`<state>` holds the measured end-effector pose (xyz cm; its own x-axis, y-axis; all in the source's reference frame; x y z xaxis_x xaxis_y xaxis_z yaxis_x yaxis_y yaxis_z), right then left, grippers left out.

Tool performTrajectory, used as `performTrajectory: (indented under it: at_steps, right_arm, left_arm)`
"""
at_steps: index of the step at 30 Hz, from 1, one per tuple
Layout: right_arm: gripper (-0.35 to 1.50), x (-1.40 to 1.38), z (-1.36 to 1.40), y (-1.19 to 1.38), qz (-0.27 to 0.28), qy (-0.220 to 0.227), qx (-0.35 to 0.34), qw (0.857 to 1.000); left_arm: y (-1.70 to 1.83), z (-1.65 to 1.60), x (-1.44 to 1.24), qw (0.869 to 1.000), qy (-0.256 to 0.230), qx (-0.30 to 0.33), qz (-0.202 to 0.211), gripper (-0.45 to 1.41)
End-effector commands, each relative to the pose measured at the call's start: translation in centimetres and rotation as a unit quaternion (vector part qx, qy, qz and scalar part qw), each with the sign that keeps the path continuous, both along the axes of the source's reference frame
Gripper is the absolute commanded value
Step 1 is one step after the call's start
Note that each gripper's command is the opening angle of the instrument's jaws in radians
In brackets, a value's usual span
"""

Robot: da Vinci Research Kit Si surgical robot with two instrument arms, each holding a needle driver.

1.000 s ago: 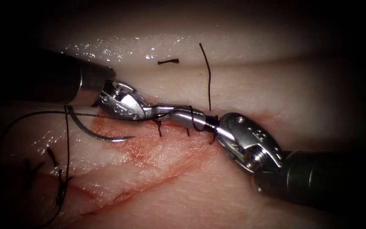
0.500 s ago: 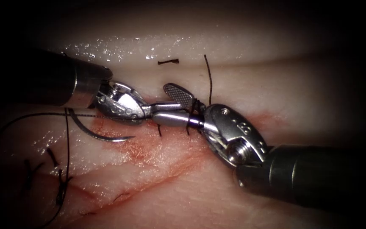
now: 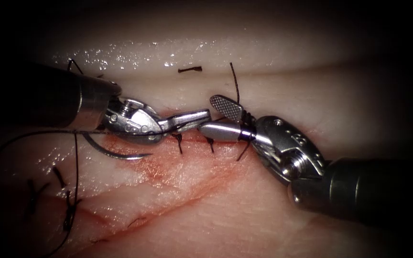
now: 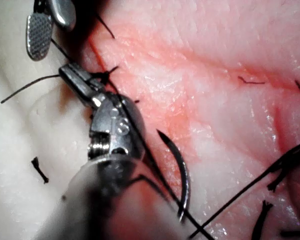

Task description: Wound Closure

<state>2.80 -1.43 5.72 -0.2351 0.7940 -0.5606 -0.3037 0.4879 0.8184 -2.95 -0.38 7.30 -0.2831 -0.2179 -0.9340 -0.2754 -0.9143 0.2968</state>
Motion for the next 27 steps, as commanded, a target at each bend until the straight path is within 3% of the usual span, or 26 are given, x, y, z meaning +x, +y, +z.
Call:
performTrajectory:
  at_steps: [1,2,4,7,10,11,13,14,16,18,27]
  right_arm:
    - [0.81,0.08,0.1,-0.01,0.0,0.002,0.0,1.0]
    - [0.69,0.06,0.13,-0.02,-0.001,0.002,-0.002,1.0]
    - [0.71,0.04,0.15,-0.03,0.002,0.001,0.0,1.0]
    - [0.59,0.0,0.16,-0.04,0.008,-0.001,0.003,1.0]
    - [0.36,-0.04,0.17,-0.03,0.016,-0.005,0.009,1.0]
    - [0.36,-0.06,0.17,-0.02,0.022,-0.008,0.013,1.0]
    - [0.54,-0.07,0.19,0.01,0.037,-0.012,0.025,0.999]
    - [0.49,-0.07,0.2,0.02,0.043,-0.015,0.028,0.999]
    - [0.16,-0.06,0.21,0.04,0.048,-0.017,0.031,0.998]
    - [0.12,-0.07,0.22,0.06,0.057,-0.023,0.032,0.998]
    - [0.86,-0.14,0.29,0.18,0.09,-0.047,0.035,0.994]
  left_arm:
    - [0.0,0.06,-0.06,1.0,0.006,0.0,-0.006,-0.45]
    - [-0.03,0.08,-0.06,1.0,0.013,-0.001,-0.019,-0.45]
    - [-0.06,0.1,-0.07,0.999,0.021,-0.003,-0.027,-0.45]
    - [-0.12,0.13,-0.09,0.999,0.033,-0.005,-0.041,-0.45]
    - [-0.18,0.16,-0.14,0.997,0.046,-0.008,-0.055,-0.45]
    - [-0.2,0.16,-0.16,0.997,0.05,-0.008,-0.061,-0.45]
    - [-0.24,0.16,-0.25,0.996,0.057,-0.01,-0.072,-0.45]
    - [-0.26,0.15,-0.3,0.996,0.056,-0.01,-0.067,-0.45]
    - [-0.29,0.13,-0.4,0.997,0.055,-0.01,-0.057,-0.45]
    - [-0.3,0.12,-0.48,0.997,0.053,-0.009,-0.049,-0.45]
    - [-0.22,0.08,-0.58,0.998,0.05,-0.003,-0.035,-0.45]
